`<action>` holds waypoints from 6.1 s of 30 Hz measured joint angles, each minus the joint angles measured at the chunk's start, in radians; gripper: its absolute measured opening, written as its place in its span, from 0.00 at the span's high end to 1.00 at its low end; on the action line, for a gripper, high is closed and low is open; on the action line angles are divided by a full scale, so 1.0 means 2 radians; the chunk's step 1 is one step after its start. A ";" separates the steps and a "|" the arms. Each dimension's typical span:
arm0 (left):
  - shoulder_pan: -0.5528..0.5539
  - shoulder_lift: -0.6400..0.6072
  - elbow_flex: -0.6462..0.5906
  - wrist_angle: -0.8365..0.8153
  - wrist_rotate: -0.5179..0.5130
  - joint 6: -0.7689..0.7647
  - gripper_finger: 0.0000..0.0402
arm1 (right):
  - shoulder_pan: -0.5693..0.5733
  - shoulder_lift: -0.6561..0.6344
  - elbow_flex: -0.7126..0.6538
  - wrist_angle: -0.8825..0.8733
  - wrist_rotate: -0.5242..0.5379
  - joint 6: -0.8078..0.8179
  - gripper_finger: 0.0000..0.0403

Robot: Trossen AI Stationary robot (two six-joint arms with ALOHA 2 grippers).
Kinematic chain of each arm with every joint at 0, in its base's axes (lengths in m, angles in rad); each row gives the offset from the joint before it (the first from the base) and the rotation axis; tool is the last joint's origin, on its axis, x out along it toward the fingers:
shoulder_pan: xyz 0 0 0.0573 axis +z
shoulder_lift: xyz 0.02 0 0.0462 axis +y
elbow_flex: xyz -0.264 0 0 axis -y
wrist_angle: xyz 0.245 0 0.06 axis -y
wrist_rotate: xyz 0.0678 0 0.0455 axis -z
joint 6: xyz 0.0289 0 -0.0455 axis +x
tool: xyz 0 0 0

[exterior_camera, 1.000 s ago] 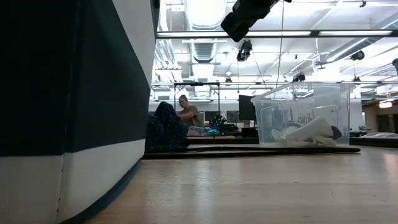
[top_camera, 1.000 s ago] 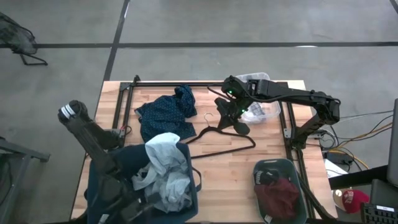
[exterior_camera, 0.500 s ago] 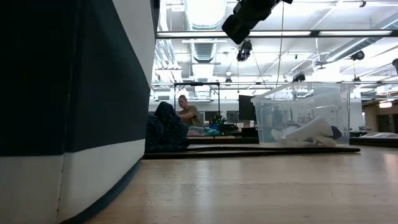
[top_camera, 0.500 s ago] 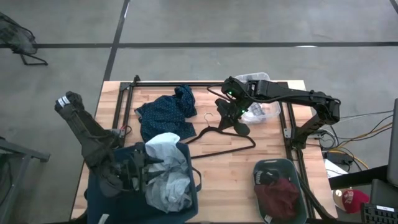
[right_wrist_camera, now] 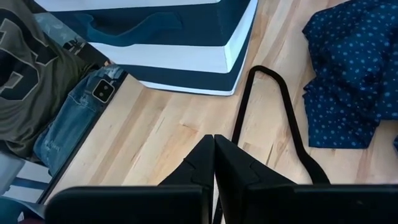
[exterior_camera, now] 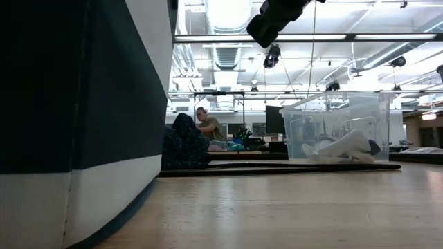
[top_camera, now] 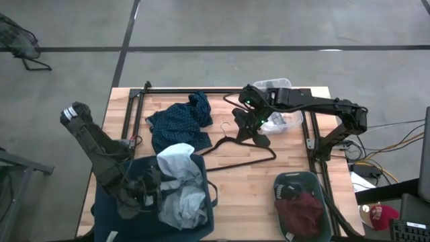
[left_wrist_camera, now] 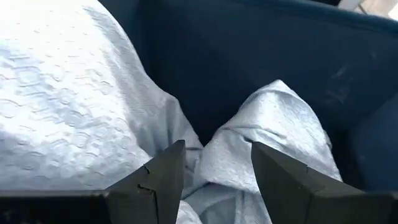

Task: Pick & Place Cloths
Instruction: Put the white shirt into the blue laundry bin

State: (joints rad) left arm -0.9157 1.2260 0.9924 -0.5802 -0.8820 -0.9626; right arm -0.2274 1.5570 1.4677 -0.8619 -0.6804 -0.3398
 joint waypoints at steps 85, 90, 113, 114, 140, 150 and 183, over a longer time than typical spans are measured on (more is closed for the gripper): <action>0.110 0.017 0.196 -0.317 0.048 0.191 0.93 | 0.001 0.000 -0.009 0.004 0.000 -0.001 0.98; 0.111 0.021 0.181 -0.312 0.073 0.190 0.93 | 0.001 0.000 -0.009 0.006 0.000 -0.012 0.98; 0.111 0.022 0.161 -0.284 0.078 0.170 0.71 | 0.004 0.003 -0.011 0.023 0.000 0.001 0.98; 0.111 0.022 0.161 -0.284 0.076 0.168 0.68 | 0.004 0.005 -0.012 0.023 0.000 0.001 0.98; 0.110 0.017 0.184 -0.282 0.070 0.217 0.98 | 0.004 0.012 -0.025 0.026 0.000 0.000 0.98; 0.102 0.016 0.248 -0.283 0.073 0.240 0.99 | 0.004 0.012 -0.025 0.026 0.000 0.000 0.98; 0.064 0.015 0.103 -0.075 0.336 0.068 0.78 | 0.004 0.011 -0.041 0.030 0.000 0.003 0.98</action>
State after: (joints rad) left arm -0.7869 1.2557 1.1978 -0.7294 -0.2093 -0.8276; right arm -0.2199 1.5795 1.3849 -0.8028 -0.6810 -0.3332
